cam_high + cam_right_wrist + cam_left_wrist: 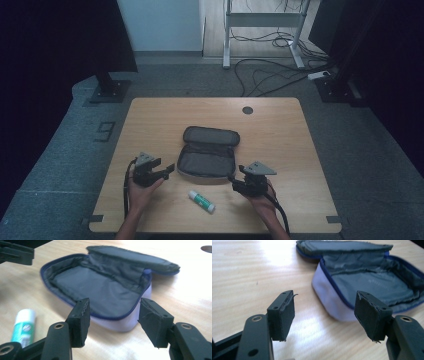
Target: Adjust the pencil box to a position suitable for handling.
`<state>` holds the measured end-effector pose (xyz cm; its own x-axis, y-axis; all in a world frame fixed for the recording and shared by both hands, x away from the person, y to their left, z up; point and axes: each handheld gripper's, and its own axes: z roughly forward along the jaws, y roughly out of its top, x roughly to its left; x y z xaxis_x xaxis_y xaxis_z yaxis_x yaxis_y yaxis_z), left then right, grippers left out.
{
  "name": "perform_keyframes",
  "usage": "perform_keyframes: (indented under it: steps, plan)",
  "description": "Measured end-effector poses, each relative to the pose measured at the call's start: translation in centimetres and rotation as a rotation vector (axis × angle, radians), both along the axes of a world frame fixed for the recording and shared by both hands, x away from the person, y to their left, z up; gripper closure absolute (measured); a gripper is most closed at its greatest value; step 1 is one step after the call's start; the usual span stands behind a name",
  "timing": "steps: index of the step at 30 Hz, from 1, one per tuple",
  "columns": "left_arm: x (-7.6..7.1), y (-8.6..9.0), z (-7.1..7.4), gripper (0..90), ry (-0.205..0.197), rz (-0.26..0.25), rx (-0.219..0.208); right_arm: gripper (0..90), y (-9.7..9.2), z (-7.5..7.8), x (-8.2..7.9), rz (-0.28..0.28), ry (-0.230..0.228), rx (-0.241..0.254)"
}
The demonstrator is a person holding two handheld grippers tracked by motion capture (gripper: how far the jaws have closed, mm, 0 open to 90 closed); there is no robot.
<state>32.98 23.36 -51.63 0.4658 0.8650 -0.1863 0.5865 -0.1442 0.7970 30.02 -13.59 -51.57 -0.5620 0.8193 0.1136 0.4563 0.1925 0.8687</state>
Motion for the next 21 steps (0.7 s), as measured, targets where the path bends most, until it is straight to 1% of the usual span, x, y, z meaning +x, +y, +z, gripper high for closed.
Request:
perform_keyframes:
  steps: [3, 6, 11, 14, 16, 17, 18, 21]
  plan:
    - [-0.7, 0.5, -0.3, 33.1, 0.017, 0.005, 0.002, 41.9, 0.0, -0.1, -0.9, 0.028, 0.000, -0.002]
    - [-1.3, 0.7, -0.5, 33.1, 0.018, 0.006, 0.006, 41.9, 0.2, 0.1, -1.9, 0.062, -0.005, -0.005]
    - [-2.2, 1.1, -0.9, 33.0, 0.018, 0.001, 0.022, 41.9, 0.7, 0.4, -3.1, 0.111, -0.016, -0.007]
    - [-2.2, 1.4, -1.2, 33.2, 0.025, -0.010, 0.046, 41.9, 1.1, 0.3, -3.7, 0.150, -0.005, -0.006]
    - [-2.3, 1.6, -1.4, 33.2, 0.029, -0.010, 0.043, 41.9, 1.5, 0.1, -3.9, 0.172, 0.003, -0.007]
    - [-2.3, 1.6, -1.4, 33.2, 0.029, -0.010, 0.043, 41.9, 1.5, 0.1, -3.9, 0.172, 0.003, -0.007]
    - [-2.5, 1.8, -1.7, 33.2, 0.039, -0.011, 0.040, 42.4, 1.9, -0.2, -4.2, 0.194, 0.004, -0.007]
    - [-2.5, 1.9, -1.9, 33.2, 0.045, -0.012, 0.035, 42.4, 2.3, -0.5, -4.3, 0.220, 0.011, -0.013]
